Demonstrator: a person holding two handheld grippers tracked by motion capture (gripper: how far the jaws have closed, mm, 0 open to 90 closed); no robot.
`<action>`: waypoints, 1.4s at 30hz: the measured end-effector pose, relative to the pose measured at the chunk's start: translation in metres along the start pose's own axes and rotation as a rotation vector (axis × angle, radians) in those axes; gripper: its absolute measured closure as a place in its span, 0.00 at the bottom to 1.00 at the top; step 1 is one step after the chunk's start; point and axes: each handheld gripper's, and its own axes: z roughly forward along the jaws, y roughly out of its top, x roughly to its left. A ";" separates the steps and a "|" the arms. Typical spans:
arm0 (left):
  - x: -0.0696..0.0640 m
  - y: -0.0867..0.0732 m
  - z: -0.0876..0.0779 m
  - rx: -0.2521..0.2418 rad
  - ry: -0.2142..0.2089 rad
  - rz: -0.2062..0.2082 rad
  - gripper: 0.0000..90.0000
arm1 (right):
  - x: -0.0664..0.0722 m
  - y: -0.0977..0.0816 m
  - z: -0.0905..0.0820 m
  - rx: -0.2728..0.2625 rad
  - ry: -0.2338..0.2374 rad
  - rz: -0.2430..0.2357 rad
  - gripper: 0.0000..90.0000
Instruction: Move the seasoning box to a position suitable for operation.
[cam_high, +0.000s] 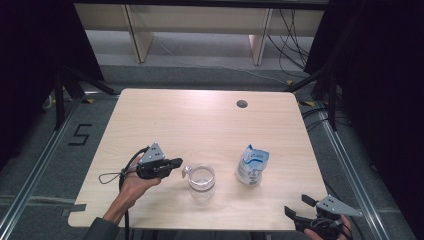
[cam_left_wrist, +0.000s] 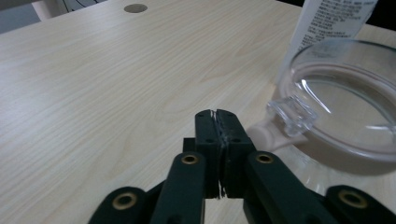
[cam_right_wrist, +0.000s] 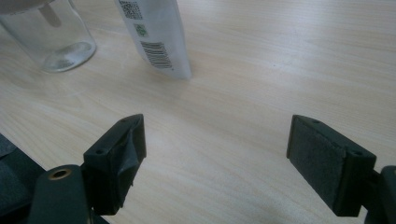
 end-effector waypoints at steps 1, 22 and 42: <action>0.002 0.000 0.003 0.001 -0.018 -0.025 0.99 | 0.001 0.000 0.000 0.006 0.002 0.009 0.23; 0.005 0.002 0.015 0.062 -0.138 -0.073 0.99 | -0.003 0.000 0.002 -0.015 -0.008 -0.038 0.23; -0.017 -0.016 -0.004 0.065 -0.142 -0.073 0.95 | -0.003 0.000 0.003 -0.016 -0.013 -0.053 0.23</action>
